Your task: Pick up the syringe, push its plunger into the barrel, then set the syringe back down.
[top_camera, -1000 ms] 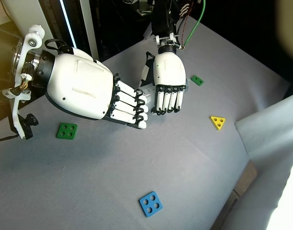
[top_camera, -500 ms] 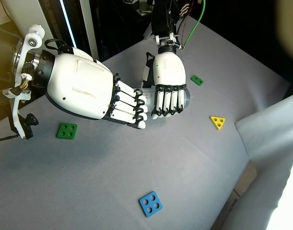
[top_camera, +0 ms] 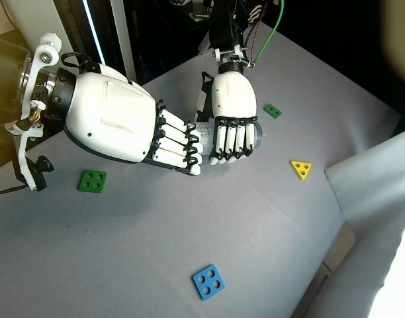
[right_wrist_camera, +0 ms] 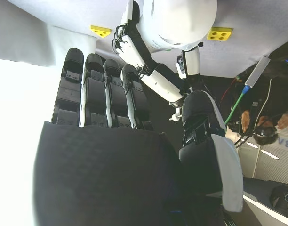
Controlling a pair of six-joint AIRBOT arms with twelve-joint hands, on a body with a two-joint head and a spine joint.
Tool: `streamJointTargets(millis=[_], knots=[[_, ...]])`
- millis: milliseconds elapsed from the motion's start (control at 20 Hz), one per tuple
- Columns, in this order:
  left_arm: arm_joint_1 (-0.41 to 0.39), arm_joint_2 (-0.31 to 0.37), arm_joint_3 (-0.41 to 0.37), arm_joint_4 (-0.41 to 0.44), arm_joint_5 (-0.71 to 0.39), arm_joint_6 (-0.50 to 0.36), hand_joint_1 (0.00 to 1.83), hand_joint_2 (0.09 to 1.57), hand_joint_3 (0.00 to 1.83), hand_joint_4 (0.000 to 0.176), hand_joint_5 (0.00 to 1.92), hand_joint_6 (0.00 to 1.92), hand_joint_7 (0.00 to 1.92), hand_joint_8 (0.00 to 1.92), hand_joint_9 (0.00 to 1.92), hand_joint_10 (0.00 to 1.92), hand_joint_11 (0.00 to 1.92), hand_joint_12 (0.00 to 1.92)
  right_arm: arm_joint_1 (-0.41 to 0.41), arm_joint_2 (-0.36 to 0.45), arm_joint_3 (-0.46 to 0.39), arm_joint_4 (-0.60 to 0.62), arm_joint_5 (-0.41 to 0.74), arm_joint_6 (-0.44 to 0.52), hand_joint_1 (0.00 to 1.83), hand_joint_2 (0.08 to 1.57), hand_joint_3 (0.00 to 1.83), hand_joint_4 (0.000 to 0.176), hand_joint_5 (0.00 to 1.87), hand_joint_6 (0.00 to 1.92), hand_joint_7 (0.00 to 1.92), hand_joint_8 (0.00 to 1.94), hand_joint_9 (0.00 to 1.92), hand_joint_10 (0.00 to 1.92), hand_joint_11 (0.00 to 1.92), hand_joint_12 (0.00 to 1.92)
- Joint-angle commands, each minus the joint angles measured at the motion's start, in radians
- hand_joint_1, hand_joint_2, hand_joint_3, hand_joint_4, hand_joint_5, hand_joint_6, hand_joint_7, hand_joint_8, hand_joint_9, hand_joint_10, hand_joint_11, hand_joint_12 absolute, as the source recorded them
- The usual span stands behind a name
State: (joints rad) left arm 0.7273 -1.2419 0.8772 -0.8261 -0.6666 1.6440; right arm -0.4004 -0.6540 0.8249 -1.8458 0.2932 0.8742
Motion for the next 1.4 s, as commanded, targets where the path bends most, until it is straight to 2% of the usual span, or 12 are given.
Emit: streamJointTargets(millis=[0,900,1000,1350], knots=[[-0.009,0.003,-0.003,0.05,-0.08,-0.008,1.07,1.04,0.0,0.0,0.42,0.72,0.39,0.75,0.28,0.85,0.08,1.24,0.012,-0.002,0.0,0.028,-0.01,0.001,0.0,1.33,0.0,0.0,0.12,0.0,0.11,0.0,0.09,0.0,0.0,0.28],[-0.028,0.019,-0.001,0.051,-0.08,-0.012,1.07,1.04,0.0,0.0,0.42,0.72,0.39,0.74,0.28,0.84,0.08,1.24,0.014,-0.003,-0.001,0.032,-0.002,0.001,0.0,1.33,0.0,0.0,0.12,0.0,0.11,0.0,0.09,0.0,0.0,0.28],[-0.028,0.021,-0.002,0.051,-0.08,-0.013,1.03,1.02,0.0,0.0,0.4,0.65,0.38,0.66,0.28,0.74,0.08,1.17,0.014,-0.003,-0.001,0.032,-0.001,0.001,0.0,1.33,0.0,0.0,0.12,0.0,0.1,0.0,0.08,0.0,0.0,0.28],[-0.027,0.025,-0.013,0.054,-0.079,-0.014,1.03,1.02,0.0,0.0,0.41,0.64,0.39,0.64,0.29,0.73,0.08,1.17,0.015,-0.003,-0.001,0.032,0.0,0.001,0.0,1.33,0.0,0.0,0.12,0.0,0.1,0.0,0.08,0.0,0.0,0.27]])
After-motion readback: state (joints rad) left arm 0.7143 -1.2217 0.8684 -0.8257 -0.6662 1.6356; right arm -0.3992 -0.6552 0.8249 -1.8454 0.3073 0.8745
